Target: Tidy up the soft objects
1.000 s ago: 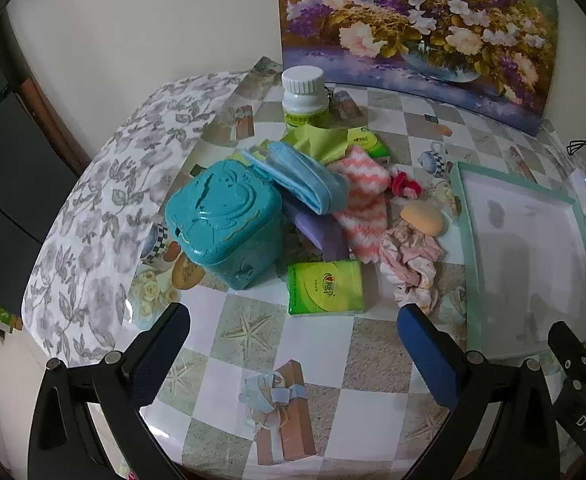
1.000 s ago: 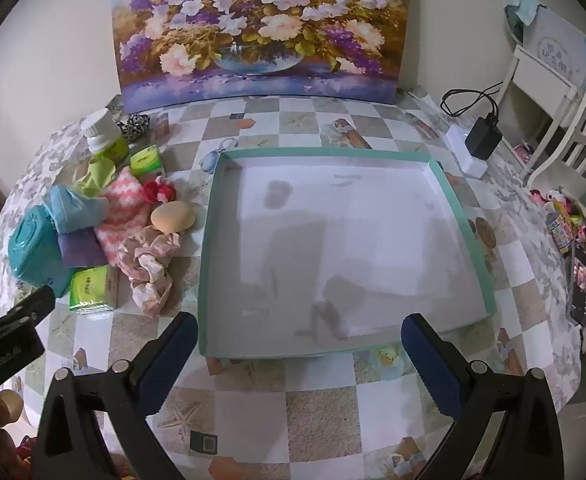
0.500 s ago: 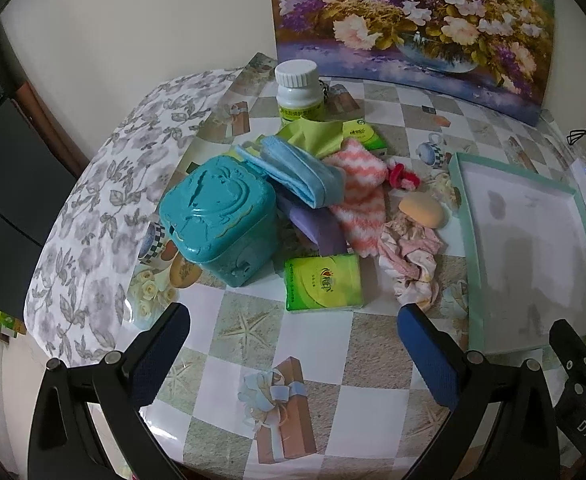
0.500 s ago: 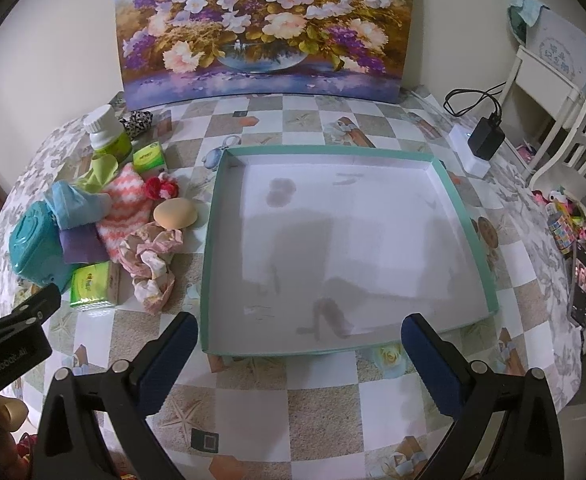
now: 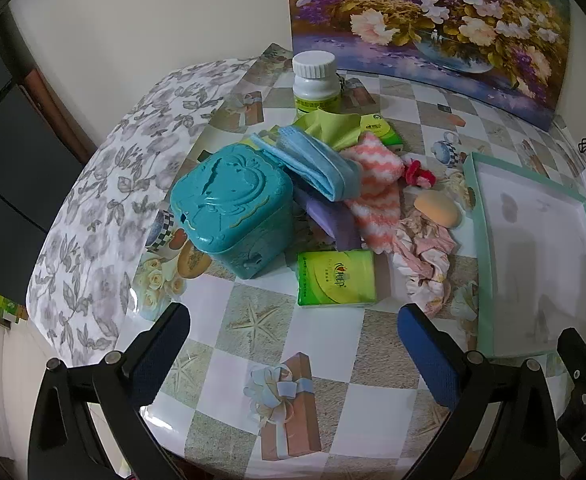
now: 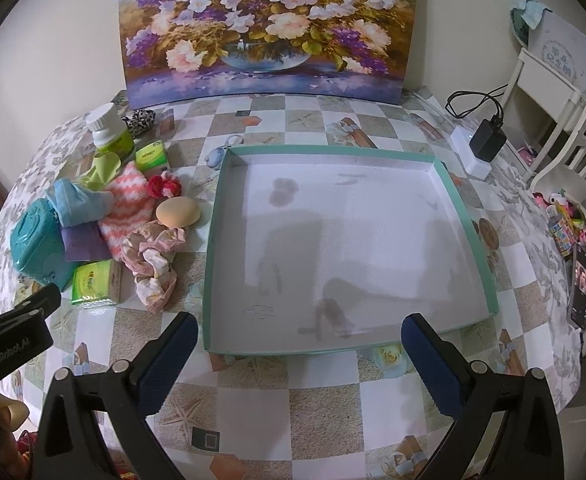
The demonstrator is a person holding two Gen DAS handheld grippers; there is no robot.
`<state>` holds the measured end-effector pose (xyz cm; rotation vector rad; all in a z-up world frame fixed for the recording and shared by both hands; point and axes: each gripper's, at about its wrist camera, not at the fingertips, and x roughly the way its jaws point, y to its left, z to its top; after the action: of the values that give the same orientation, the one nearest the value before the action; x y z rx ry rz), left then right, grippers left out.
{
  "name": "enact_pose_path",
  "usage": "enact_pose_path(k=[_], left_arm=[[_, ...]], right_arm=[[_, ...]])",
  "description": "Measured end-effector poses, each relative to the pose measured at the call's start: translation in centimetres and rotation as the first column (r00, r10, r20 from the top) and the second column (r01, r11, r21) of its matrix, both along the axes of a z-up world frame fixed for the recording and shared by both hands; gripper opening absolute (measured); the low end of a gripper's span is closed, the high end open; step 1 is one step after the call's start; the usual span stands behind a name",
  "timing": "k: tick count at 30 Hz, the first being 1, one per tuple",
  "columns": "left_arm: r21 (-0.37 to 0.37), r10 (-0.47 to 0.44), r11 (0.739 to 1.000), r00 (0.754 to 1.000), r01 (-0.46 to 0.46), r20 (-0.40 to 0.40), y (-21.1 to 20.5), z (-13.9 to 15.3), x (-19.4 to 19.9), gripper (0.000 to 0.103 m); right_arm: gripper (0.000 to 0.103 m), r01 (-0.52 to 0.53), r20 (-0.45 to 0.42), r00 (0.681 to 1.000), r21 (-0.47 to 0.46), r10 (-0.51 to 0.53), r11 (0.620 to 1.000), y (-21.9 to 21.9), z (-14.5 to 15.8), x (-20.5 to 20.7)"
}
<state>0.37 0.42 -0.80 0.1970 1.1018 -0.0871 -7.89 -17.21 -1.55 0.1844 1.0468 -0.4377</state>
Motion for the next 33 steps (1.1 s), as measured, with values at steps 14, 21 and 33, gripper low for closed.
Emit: enact_pose_path(k=[14, 21, 33], left_arm=[[-0.003, 0.027, 1.000, 1.000, -0.027, -0.005, 0.36, -0.02, 0.03, 0.103], [-0.016, 0.044, 0.999, 0.999, -0.044, -0.005, 0.53, 0.10, -0.05, 0.103], [-0.045, 0.044, 0.998, 0.999, -0.045, -0.022, 0.48, -0.02, 0.06, 0.103]], right_arm=[[0.103, -0.004, -0.001, 1.000, -0.001, 0.004, 1.000, 0.10, -0.04, 0.00], [0.103, -0.003, -0.001, 1.000, -0.001, 0.003, 1.000, 0.12, -0.06, -0.01], [0.103, -0.012, 0.001, 1.000, -0.005, 0.012, 1.000, 0.56, -0.08, 0.15]])
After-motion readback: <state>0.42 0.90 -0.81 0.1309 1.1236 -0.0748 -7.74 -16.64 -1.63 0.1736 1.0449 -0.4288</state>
